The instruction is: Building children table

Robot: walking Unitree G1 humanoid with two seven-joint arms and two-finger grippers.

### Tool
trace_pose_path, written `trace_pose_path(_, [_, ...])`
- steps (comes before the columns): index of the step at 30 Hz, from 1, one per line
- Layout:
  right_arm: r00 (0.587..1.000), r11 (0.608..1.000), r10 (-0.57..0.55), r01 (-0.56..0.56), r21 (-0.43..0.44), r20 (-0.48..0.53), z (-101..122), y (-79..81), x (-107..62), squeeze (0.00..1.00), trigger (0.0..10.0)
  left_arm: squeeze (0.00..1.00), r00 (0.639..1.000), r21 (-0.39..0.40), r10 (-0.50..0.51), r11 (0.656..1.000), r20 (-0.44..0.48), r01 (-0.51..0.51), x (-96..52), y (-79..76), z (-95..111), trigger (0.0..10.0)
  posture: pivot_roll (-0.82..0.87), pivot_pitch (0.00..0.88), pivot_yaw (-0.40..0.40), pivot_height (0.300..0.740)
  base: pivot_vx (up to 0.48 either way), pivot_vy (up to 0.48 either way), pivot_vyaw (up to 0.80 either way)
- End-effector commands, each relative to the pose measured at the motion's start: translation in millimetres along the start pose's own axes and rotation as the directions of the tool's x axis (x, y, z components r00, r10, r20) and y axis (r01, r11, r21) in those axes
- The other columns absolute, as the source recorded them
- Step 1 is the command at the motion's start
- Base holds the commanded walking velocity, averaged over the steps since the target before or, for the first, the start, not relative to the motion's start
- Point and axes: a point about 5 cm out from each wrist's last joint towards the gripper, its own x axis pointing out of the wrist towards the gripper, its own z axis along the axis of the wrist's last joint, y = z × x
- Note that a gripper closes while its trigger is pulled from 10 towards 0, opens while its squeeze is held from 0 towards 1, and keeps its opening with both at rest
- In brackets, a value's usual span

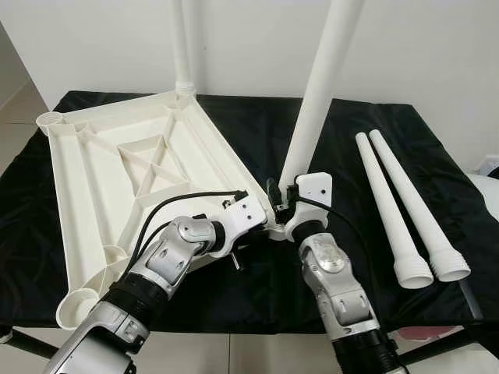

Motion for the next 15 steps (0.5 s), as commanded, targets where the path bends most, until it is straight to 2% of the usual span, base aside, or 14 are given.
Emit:
trace_pose_path(1, [0.918,0.982,-0.181,0.15,-0.114,-0.353,-70.6,-28.4,-23.4,0.0,0.0,0.0,0.998,-0.007,-0.035,0.999,-0.061,0.035,-1.6,-2.8,-13.6,0.0,0.05,0.134,-0.012,0.74,0.0,0.0,0.0])
trace_pose_path(2, [0.898,0.97,-0.239,0.204,-0.132,-0.368,-72.1,-29.6,-24.7,0.0,0.0,0.0,0.998,-0.008,-0.031,0.999,-0.061,0.031,-1.5,-2.1,-13.5,0.0,0.05,0.135,-0.012,0.74,0.0,0.0,0.0])
trace_pose_path(7, [0.887,0.954,-0.298,0.26,-0.152,-0.352,-68.9,-30.3,-24.9,0.0,0.0,0.0,0.998,-0.009,-0.029,1.0,-0.06,0.029,-1.5,-1.6,-13.7,0.0,0.04,0.137,-0.012,0.74,0.0,0.0,0.0])
trace_pose_path(11, [0.903,0.964,-0.267,0.245,-0.107,-0.336,-65.2,-22.3,-22.5,0.0,0.0,0.0,0.998,-0.012,-0.026,1.0,-0.059,0.025,-1.1,-1.1,-13.4,0.0,0.05,0.14,-0.014,0.74,0.0,0.0,0.0])
trace_pose_path(15, [0.909,0.967,-0.254,0.233,-0.102,-0.332,-64.5,-20.8,-22.0,0.0,0.0,0.0,0.998,-0.012,-0.024,1.0,-0.059,0.024,-1.1,-0.9,-13.4,0.0,0.05,0.14,-0.014,0.74,0.0,0.0,0.0])
